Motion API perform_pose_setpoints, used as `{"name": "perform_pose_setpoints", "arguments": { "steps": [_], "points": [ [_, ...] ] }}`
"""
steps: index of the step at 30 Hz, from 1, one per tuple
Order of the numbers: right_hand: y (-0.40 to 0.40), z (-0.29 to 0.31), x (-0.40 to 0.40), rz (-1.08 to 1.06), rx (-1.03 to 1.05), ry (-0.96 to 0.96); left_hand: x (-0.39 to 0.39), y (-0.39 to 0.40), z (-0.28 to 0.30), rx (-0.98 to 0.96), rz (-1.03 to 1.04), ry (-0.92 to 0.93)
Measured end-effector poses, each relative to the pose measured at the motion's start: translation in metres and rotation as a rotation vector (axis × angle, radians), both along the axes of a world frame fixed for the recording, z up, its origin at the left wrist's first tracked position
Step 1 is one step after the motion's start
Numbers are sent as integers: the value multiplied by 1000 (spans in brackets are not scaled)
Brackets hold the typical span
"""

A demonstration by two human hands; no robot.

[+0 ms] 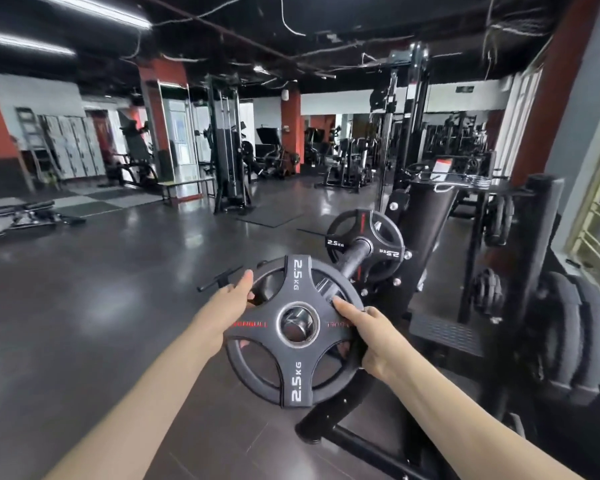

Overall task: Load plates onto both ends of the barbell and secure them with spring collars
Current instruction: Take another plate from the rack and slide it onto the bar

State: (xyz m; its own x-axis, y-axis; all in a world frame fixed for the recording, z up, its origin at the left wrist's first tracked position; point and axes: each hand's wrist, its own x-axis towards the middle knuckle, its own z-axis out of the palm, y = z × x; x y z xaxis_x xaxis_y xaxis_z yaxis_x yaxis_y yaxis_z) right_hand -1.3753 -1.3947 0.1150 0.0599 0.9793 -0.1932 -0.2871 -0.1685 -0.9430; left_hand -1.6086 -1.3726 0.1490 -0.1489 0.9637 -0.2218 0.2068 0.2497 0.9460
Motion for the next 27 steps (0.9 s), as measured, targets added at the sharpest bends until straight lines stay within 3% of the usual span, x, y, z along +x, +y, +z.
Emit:
{"name": "perform_pose_setpoints", "arguments": {
  "steps": [7,14,17,22,27],
  "points": [
    [-6,-15,9,73,268,-382,4,18,-19,17,90,-112],
    [-15,-25,-3,-94,501,-646,8,24,-22,-161,16,-483],
    [-18,-28,-5,-122,519,-679,4,30,-23,-220,-34,-510],
    [-16,-32,-6,-193,539,-743,15,23,-11,-92,-38,-551],
    [4,-36,8,-212,499,-810,23,46,-17,-170,-110,-478]
  ]
}}
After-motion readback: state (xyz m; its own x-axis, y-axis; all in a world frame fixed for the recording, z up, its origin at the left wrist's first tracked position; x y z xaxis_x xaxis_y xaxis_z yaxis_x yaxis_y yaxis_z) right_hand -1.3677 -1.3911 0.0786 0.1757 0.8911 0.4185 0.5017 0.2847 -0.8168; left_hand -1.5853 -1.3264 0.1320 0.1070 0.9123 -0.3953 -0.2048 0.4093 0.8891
